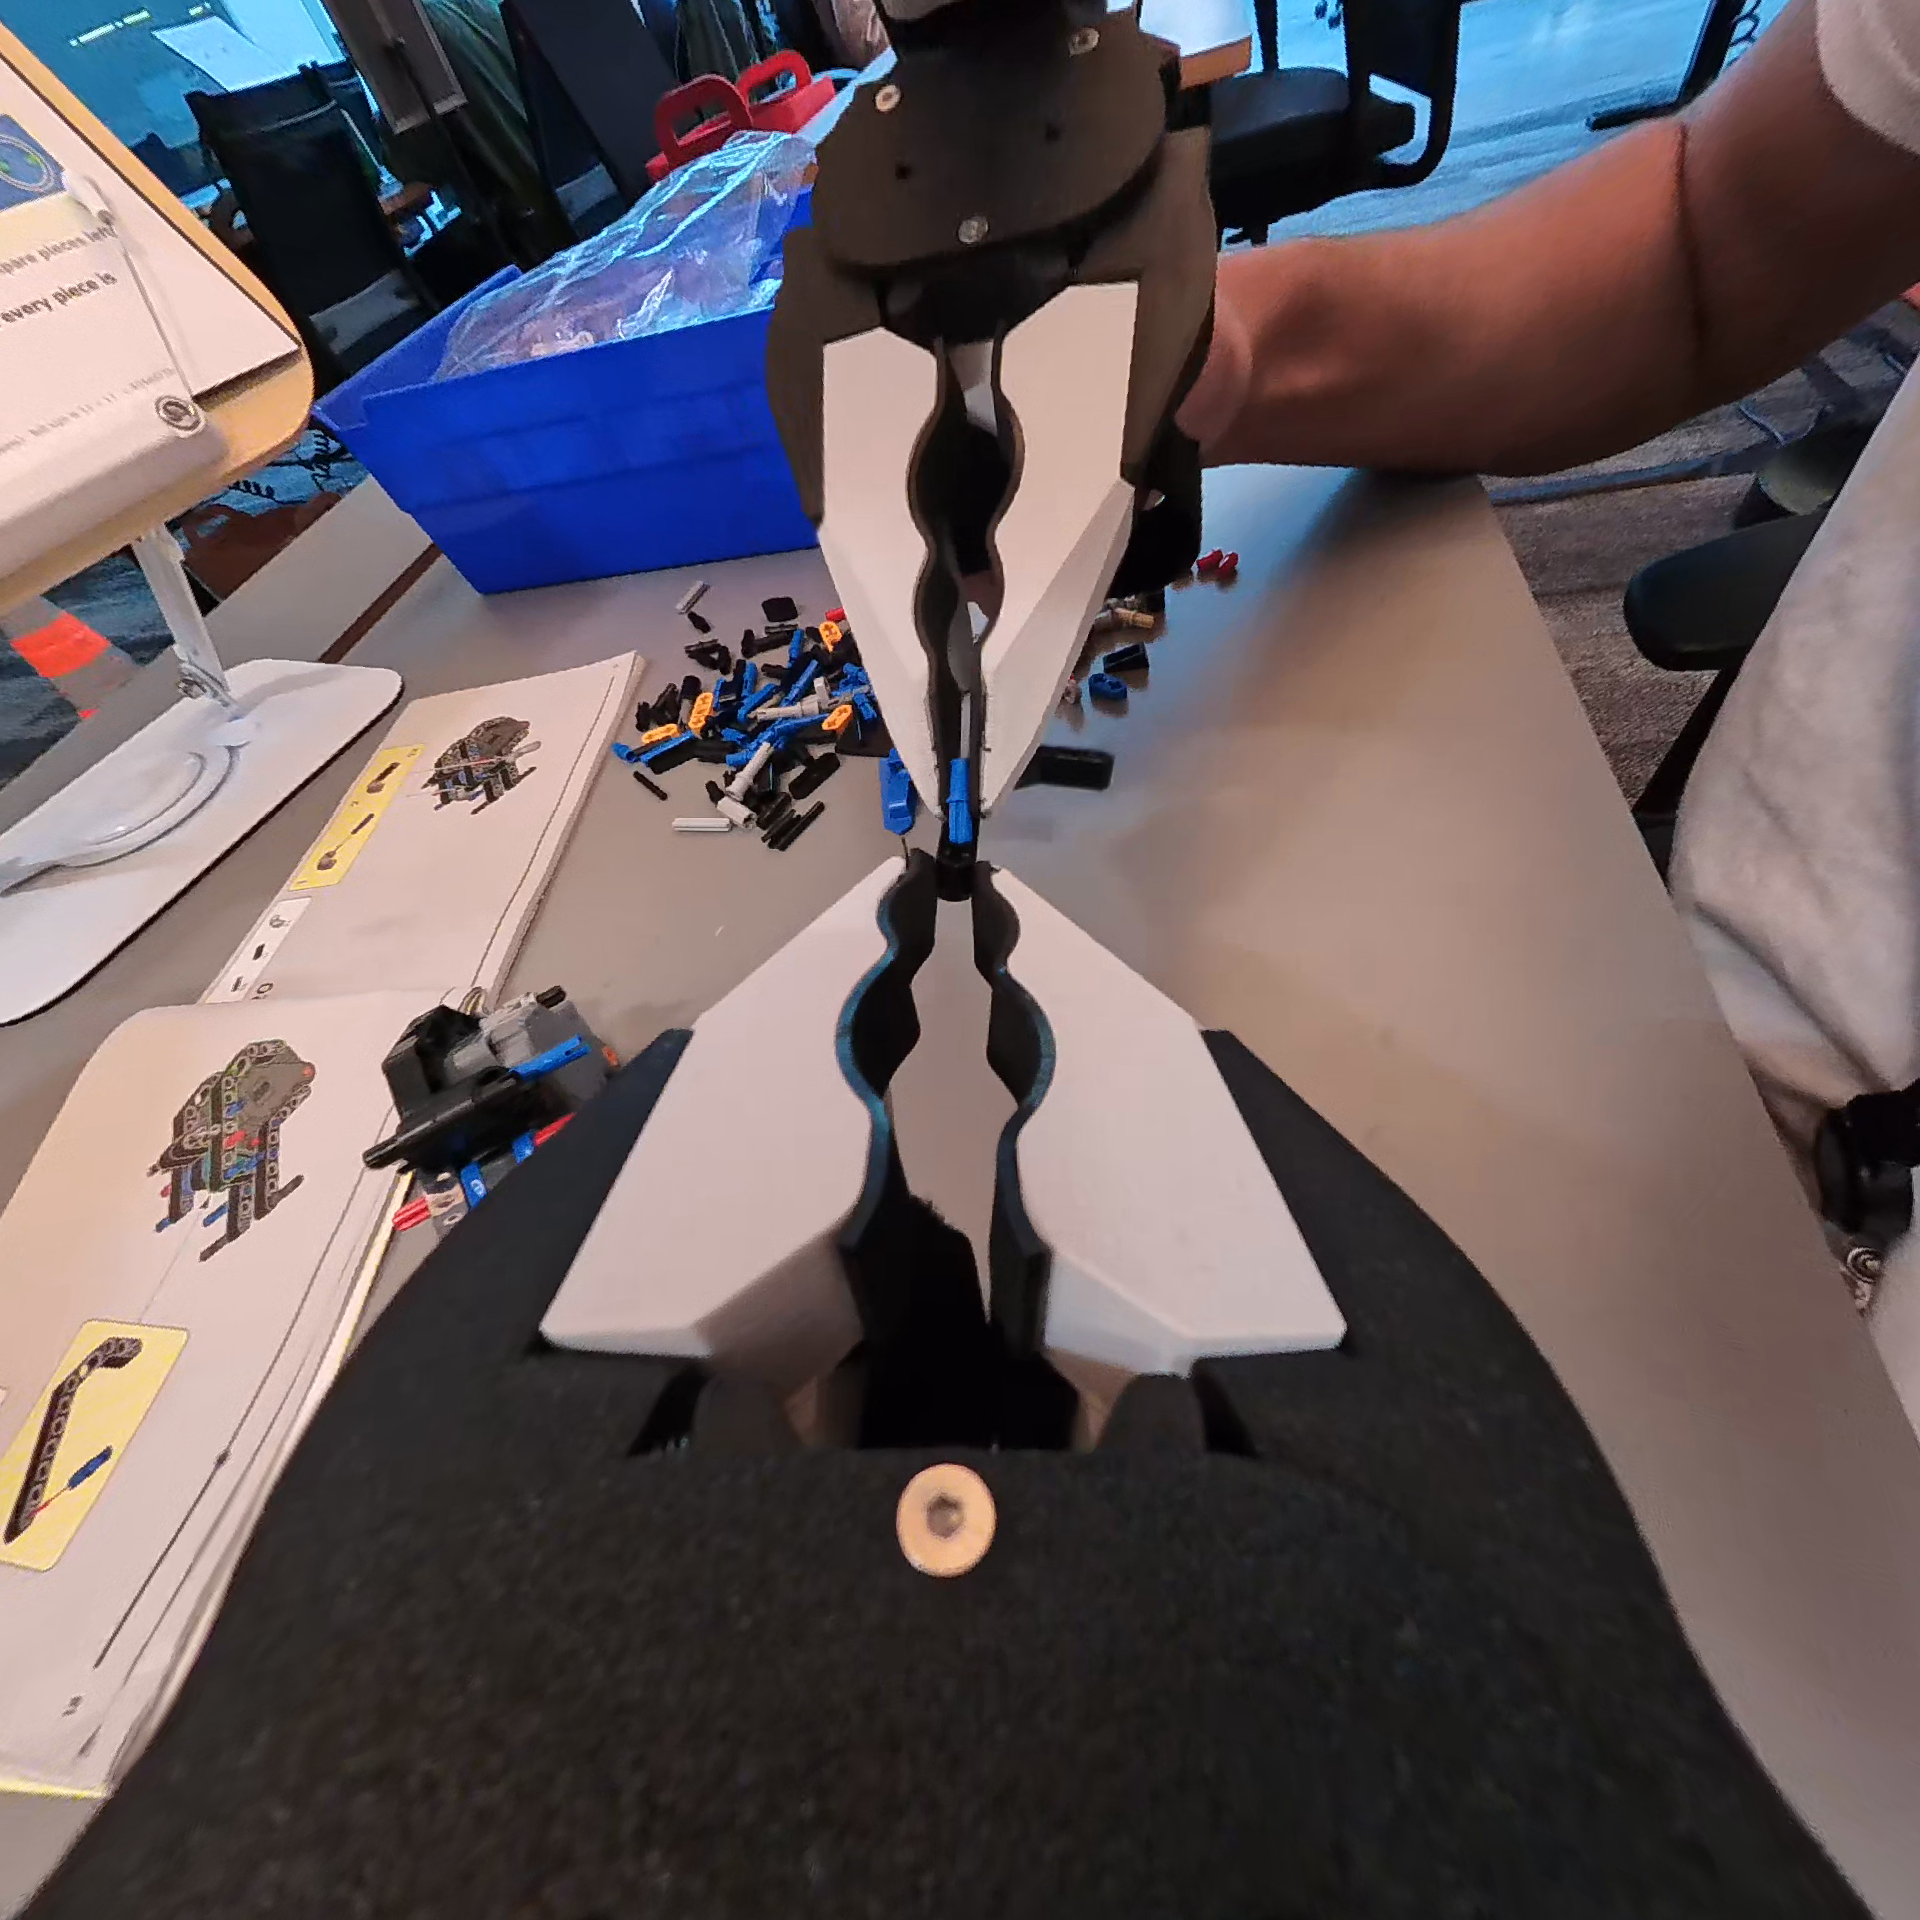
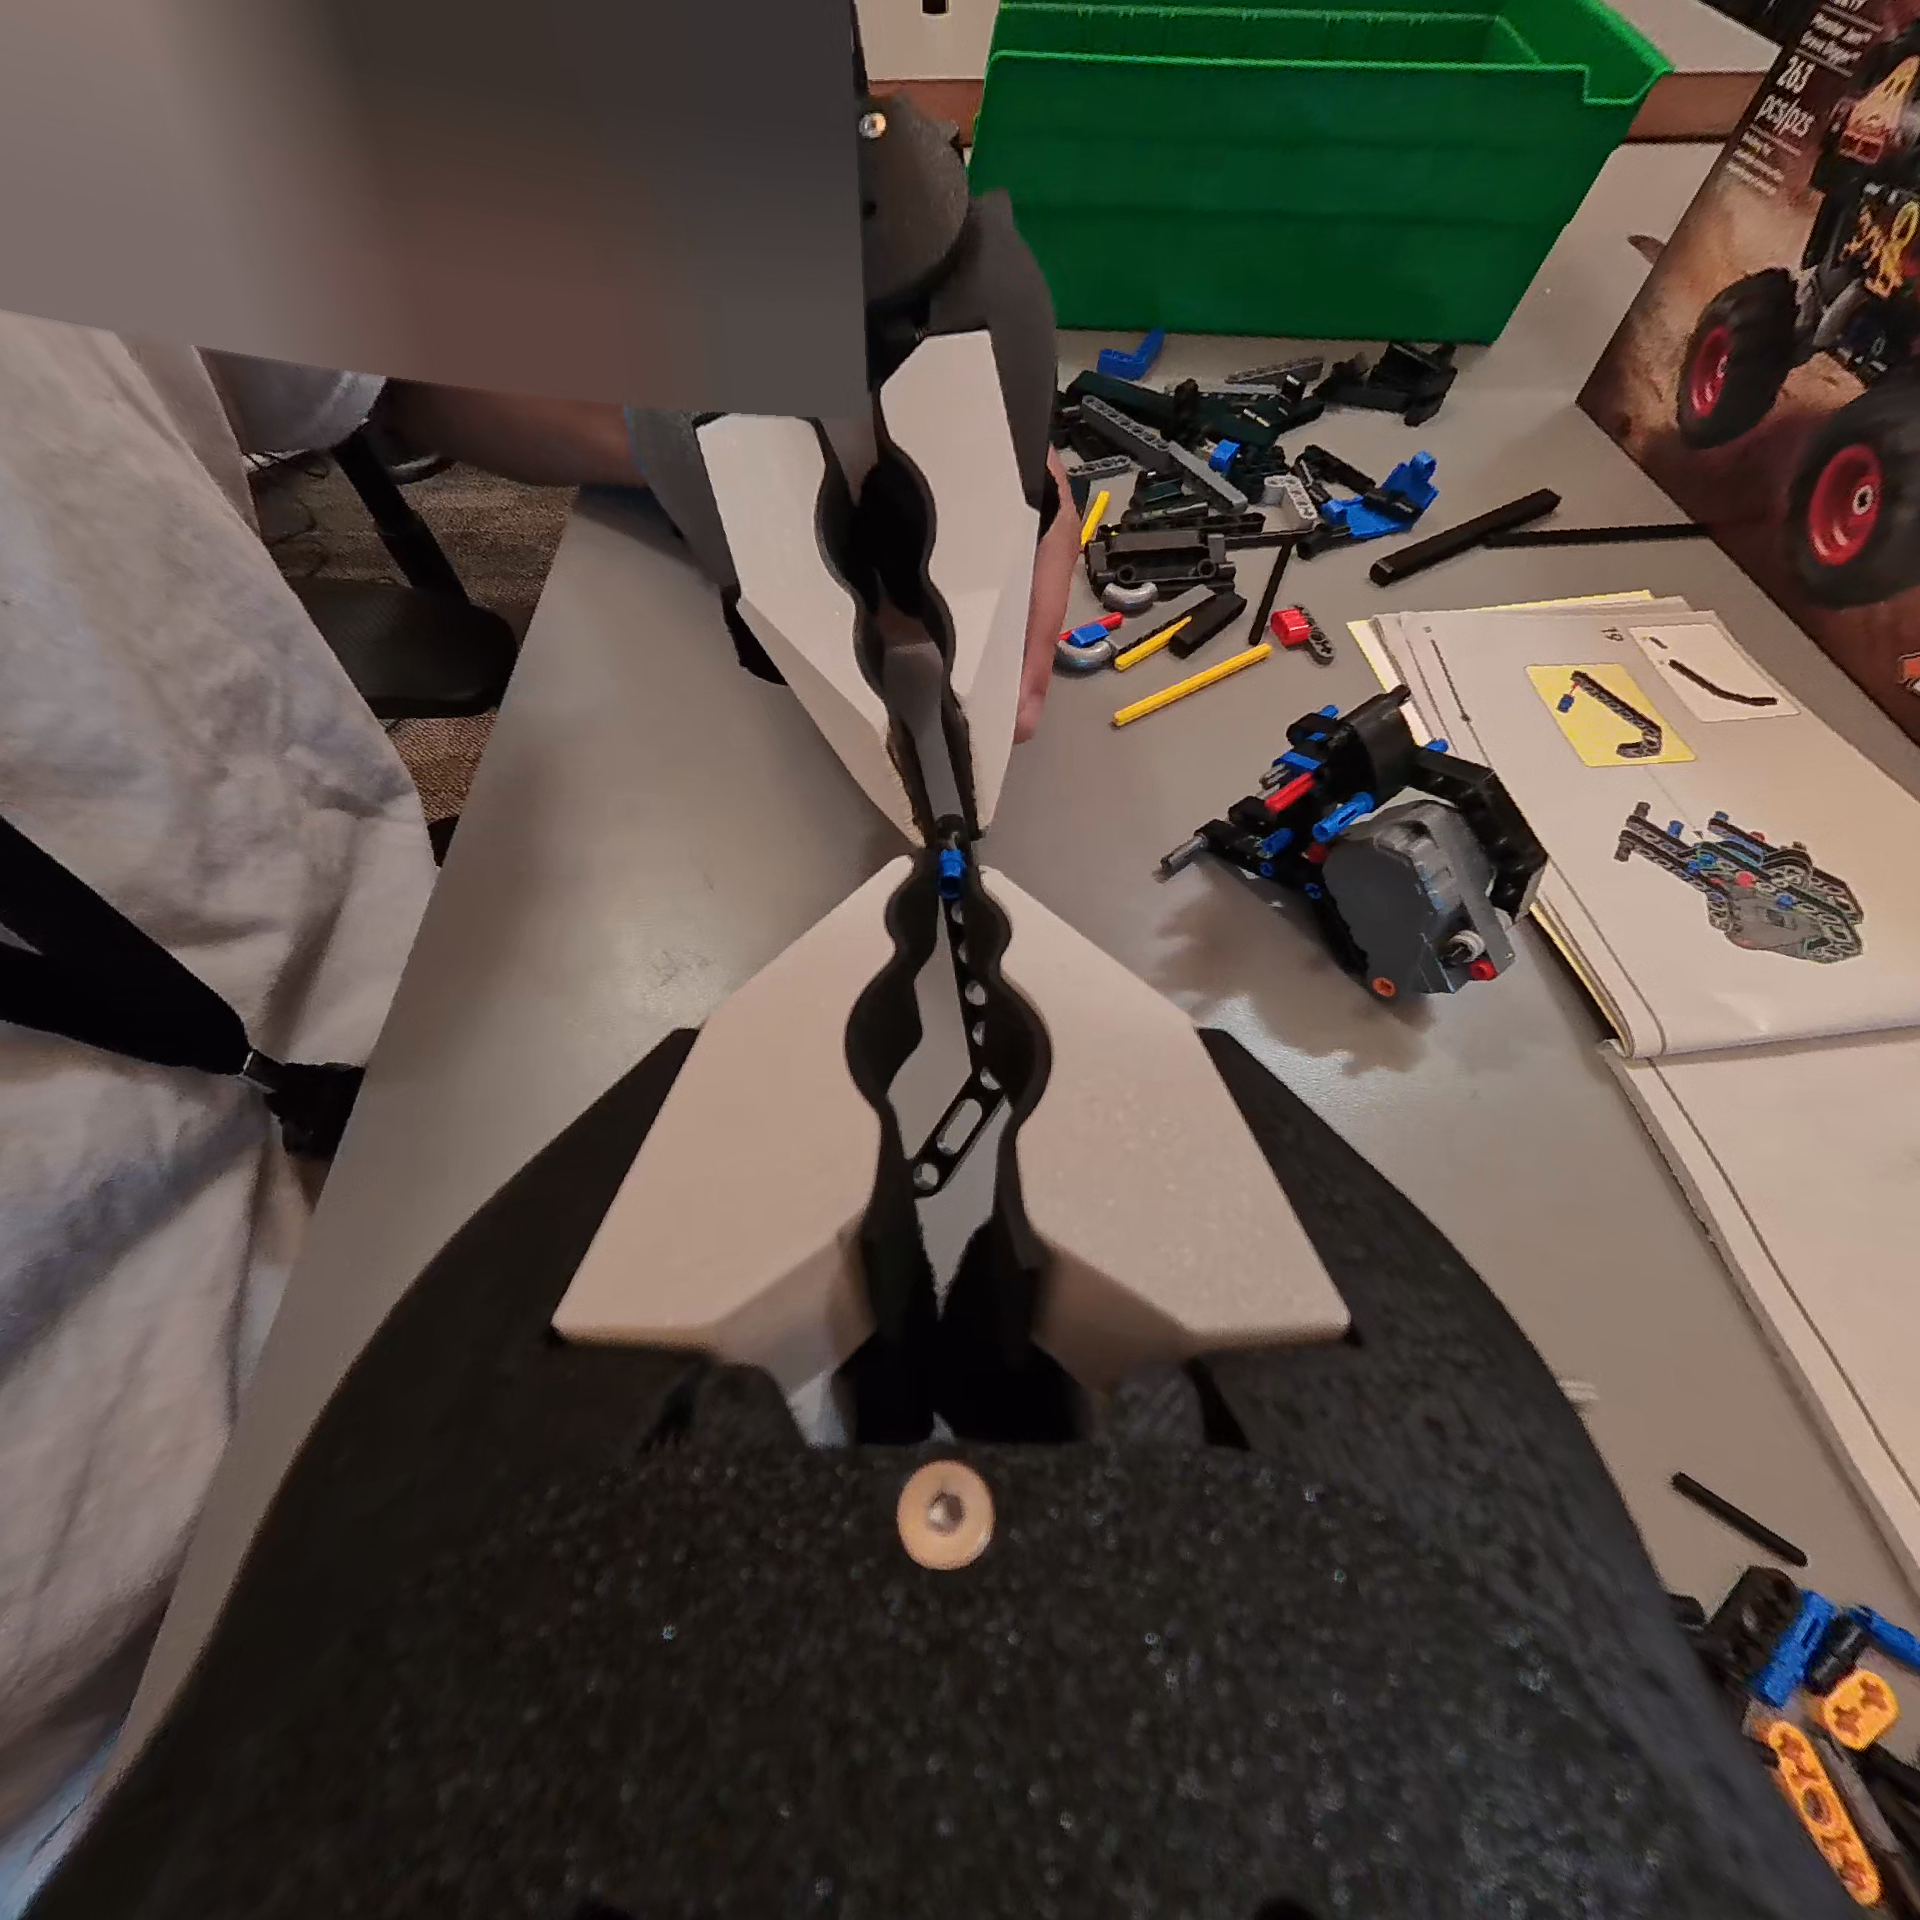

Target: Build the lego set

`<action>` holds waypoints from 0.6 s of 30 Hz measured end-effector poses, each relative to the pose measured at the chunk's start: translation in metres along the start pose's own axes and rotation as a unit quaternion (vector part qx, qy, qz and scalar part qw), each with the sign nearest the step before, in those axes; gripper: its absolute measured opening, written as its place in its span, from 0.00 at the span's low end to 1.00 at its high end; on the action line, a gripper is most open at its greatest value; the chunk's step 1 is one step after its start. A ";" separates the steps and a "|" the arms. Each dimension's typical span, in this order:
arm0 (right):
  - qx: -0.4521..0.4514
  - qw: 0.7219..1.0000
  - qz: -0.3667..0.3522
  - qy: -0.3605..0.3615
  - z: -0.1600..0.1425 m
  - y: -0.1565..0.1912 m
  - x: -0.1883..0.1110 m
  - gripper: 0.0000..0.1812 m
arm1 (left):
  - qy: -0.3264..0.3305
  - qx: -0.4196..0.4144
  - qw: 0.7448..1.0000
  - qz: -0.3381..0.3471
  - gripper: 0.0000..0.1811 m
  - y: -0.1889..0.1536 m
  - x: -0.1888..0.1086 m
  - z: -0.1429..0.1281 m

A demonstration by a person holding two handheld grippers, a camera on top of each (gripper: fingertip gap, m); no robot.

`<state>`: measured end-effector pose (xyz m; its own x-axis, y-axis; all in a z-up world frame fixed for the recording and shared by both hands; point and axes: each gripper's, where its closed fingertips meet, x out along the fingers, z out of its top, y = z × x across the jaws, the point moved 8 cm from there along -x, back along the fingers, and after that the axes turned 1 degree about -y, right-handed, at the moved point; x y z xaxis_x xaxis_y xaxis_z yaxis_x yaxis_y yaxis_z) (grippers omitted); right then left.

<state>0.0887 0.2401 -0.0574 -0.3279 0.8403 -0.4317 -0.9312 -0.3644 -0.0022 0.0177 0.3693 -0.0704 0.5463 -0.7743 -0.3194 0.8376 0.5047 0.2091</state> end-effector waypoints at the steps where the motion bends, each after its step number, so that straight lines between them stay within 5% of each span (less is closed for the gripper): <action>1: 0.003 1.000 0.004 -0.004 0.001 0.000 -0.001 0.02 | -0.005 -0.004 1.000 -0.004 0.03 0.000 -0.001 0.000; 18: -0.088 0.991 -0.070 0.076 -0.003 0.006 0.012 0.02 | 0.073 0.114 0.989 0.062 0.03 -0.007 0.011 -0.009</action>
<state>0.0795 0.2471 -0.0653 -0.1568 0.8229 -0.5461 -0.9195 -0.3235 -0.2233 0.0176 0.3606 -0.0841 0.6535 -0.6395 -0.4049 0.7509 0.4809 0.4526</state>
